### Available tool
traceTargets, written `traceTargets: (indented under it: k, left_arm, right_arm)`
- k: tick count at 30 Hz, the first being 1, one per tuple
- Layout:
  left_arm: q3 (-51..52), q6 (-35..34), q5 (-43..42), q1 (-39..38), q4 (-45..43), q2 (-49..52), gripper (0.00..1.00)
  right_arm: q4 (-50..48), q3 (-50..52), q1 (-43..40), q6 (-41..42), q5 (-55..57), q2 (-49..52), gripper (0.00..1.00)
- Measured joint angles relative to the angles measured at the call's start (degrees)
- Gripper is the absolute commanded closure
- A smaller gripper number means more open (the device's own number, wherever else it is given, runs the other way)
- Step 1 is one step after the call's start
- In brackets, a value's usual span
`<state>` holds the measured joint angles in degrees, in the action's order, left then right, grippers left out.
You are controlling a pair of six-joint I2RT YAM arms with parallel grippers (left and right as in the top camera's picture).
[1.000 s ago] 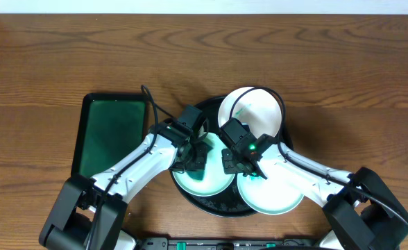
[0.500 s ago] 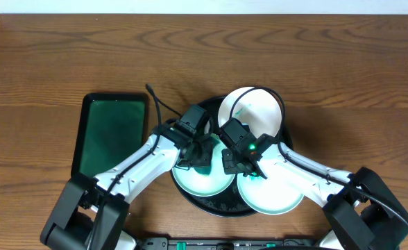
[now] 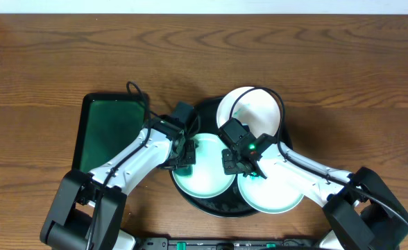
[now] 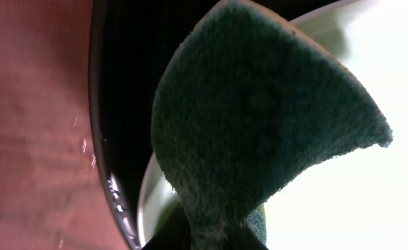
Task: Clean dirty plates on tray and stack at the side
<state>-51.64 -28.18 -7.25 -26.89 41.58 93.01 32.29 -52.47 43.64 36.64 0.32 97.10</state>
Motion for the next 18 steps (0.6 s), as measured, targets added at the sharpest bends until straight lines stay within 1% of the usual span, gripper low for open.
traceTargets:
  k: [4, 8, 14, 18]
  left_arm:
    - [0.0, -0.2, -2.4, 0.1, 2.8, 0.0, 0.92]
    - [0.0, 2.4, -7.8, 0.6, 3.0, 0.0, 0.93]
    - [0.0, 5.6, -16.3, 0.5, 0.7, 0.5, 0.93]
    - [0.0, 6.6, -19.9, -0.6, -2.2, 0.6, 0.92]
  right_arm:
    - [0.2, 0.0, 0.0, 0.0, -0.4, 0.0, 0.99]
    - [0.5, 0.0, 0.0, 0.0, -0.4, 0.0, 0.99]
    - [0.5, 0.0, 0.0, 0.0, -0.4, 0.0, 0.99]
    - [0.6, 0.0, 0.0, 0.0, -0.4, 0.0, 0.99]
